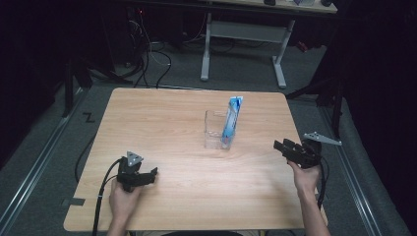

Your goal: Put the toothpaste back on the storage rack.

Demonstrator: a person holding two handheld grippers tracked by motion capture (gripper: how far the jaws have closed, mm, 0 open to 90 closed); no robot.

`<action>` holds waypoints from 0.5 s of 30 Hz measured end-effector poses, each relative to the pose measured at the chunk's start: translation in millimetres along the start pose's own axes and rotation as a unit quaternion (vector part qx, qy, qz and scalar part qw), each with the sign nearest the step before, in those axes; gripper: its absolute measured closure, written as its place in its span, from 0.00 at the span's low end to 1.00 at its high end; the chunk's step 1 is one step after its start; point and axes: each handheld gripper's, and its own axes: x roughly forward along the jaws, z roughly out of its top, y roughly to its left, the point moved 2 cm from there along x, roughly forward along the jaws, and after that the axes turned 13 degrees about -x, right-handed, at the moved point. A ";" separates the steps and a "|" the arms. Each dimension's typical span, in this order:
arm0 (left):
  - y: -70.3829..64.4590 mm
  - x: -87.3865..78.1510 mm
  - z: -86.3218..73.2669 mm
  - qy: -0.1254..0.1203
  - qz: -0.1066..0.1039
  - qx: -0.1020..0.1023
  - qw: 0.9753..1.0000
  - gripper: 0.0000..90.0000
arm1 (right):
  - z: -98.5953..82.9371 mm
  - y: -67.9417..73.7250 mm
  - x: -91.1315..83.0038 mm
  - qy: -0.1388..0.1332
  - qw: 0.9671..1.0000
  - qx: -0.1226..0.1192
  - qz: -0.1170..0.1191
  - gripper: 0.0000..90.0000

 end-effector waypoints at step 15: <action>0.0 0.0 0.0 0.000 0.000 0.000 1.000 0.21 | -13.3 2.0 8.8 0.015 1.000 -0.003 -0.007 0.55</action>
